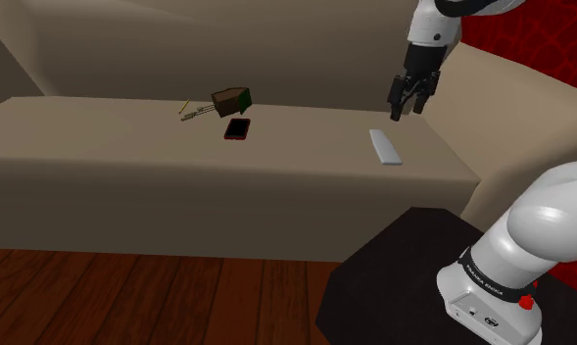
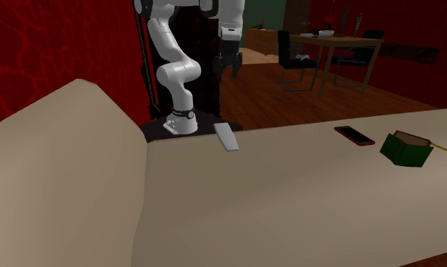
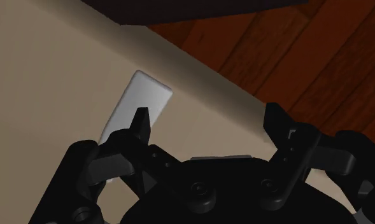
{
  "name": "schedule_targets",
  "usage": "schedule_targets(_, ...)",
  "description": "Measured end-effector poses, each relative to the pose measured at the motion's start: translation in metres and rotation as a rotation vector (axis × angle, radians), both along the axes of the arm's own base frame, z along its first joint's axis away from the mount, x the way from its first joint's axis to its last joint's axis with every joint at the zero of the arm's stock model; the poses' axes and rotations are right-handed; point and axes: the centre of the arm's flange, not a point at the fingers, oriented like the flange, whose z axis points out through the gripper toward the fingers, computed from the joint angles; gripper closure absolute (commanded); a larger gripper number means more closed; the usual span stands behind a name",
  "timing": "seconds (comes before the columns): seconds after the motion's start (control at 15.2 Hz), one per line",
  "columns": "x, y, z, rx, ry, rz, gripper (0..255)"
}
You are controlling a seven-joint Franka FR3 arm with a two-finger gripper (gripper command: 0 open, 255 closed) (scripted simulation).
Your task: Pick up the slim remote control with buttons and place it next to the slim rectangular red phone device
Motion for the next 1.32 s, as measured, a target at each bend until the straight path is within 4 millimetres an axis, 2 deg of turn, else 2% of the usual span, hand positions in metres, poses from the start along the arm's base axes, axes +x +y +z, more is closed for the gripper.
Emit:
schedule_targets(0.66,0.056,-0.065,-0.09,-0.049,-0.034,-0.367,0)
schedule_targets(0.99,0.08,-0.108,-0.134,-0.074,-0.051,-0.552,0)
schedule_targets(1.32,0.083,-0.115,-0.158,-0.079,-0.056,-0.592,0)
